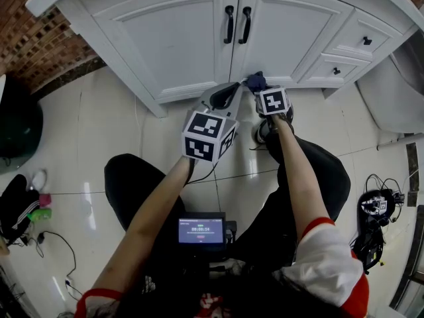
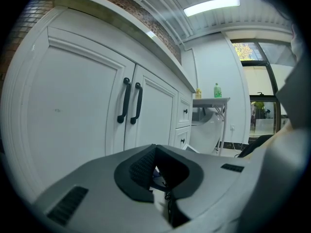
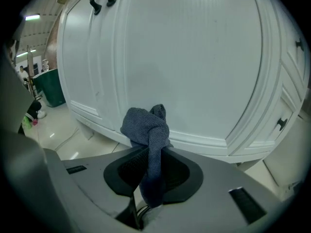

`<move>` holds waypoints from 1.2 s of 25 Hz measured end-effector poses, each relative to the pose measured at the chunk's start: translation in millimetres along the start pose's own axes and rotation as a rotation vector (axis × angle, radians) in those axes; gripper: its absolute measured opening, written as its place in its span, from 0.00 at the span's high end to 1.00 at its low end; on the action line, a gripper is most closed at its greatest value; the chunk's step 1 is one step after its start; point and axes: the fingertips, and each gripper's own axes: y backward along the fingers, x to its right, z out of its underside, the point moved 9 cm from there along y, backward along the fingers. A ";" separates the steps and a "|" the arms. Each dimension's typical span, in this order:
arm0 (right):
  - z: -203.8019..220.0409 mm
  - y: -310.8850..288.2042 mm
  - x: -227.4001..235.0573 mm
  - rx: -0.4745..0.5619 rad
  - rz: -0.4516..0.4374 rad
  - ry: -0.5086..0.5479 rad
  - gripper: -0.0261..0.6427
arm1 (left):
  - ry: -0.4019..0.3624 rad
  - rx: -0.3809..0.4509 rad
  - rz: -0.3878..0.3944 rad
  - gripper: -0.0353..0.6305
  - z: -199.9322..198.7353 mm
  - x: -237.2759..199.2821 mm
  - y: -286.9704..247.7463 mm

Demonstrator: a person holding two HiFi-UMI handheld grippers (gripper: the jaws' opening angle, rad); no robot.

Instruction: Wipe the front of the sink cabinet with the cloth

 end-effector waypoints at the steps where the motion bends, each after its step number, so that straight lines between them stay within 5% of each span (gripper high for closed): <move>1: 3.5 -3.2 -0.1 -0.014 -0.011 -0.002 0.84 | 0.002 -0.001 -0.002 0.89 0.1 -0.7 0.7; 5: -3.5 15.2 11.4 -0.018 0.010 0.030 0.84 | 0.000 0.004 -0.004 0.89 -2.3 -2.1 3.4; 14: -86.3 141.9 50.8 0.206 0.073 0.108 0.84 | 0.090 0.034 -0.021 0.89 -4.7 -0.9 13.4; 20: -145.2 217.7 63.7 0.348 0.119 0.199 0.84 | 0.079 0.038 -0.010 0.89 -13.1 7.8 19.7; 30: -196.1 271.3 83.8 0.534 0.167 0.136 0.84 | 0.013 0.052 -0.013 0.89 -33.7 13.2 28.3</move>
